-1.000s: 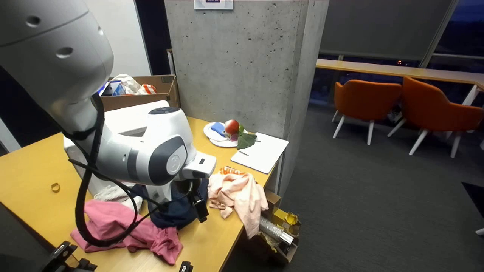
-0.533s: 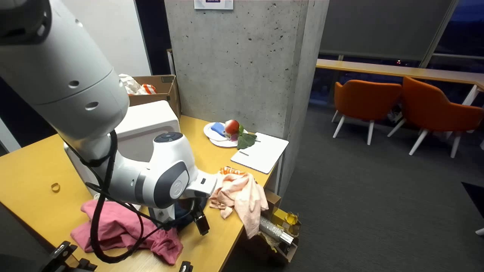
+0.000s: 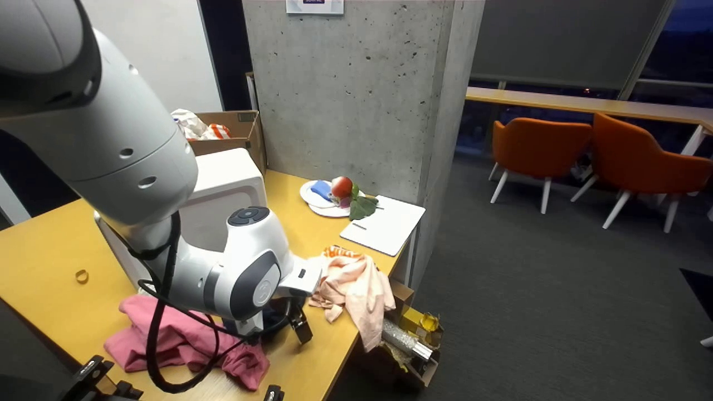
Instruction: Put the blue cloth on the white box
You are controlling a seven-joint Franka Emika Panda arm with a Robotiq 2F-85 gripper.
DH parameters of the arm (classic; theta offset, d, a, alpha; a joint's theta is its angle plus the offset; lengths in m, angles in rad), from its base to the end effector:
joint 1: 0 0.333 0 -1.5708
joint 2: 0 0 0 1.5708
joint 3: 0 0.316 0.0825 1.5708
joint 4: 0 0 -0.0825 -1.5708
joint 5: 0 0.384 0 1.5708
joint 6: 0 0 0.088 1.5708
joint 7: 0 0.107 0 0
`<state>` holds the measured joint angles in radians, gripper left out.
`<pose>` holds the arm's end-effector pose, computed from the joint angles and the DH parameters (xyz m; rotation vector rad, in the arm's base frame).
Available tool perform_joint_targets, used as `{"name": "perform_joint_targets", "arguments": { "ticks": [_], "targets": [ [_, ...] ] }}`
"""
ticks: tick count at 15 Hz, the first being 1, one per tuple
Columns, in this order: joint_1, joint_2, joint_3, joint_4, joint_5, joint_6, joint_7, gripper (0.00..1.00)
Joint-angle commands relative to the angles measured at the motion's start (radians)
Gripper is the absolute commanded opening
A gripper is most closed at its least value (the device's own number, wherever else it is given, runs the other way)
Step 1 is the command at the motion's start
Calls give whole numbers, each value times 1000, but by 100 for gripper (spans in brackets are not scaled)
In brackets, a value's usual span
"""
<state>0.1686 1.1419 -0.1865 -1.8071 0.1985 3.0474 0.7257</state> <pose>0.5805 -0.0301 -0.0577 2.7963 -1.2203 0.2544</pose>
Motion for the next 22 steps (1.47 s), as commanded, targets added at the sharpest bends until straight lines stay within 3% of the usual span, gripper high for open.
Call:
{"name": "perform_joint_targets", "arguments": {
  "ticks": [1, 5, 16, 18, 22],
  "targets": [
    [-15, -31, 19, -34, 36, 37, -53, 90],
    [-23, -75, 31, -78, 50, 90, -80, 100],
    [-31, -6, 54, 18, 82, 59, -95, 100],
    [-43, 7, 63, 30, 83, 55, -99, 74],
    [-49, 16, 64, 33, 86, 57, -98, 43]
  ]
}}
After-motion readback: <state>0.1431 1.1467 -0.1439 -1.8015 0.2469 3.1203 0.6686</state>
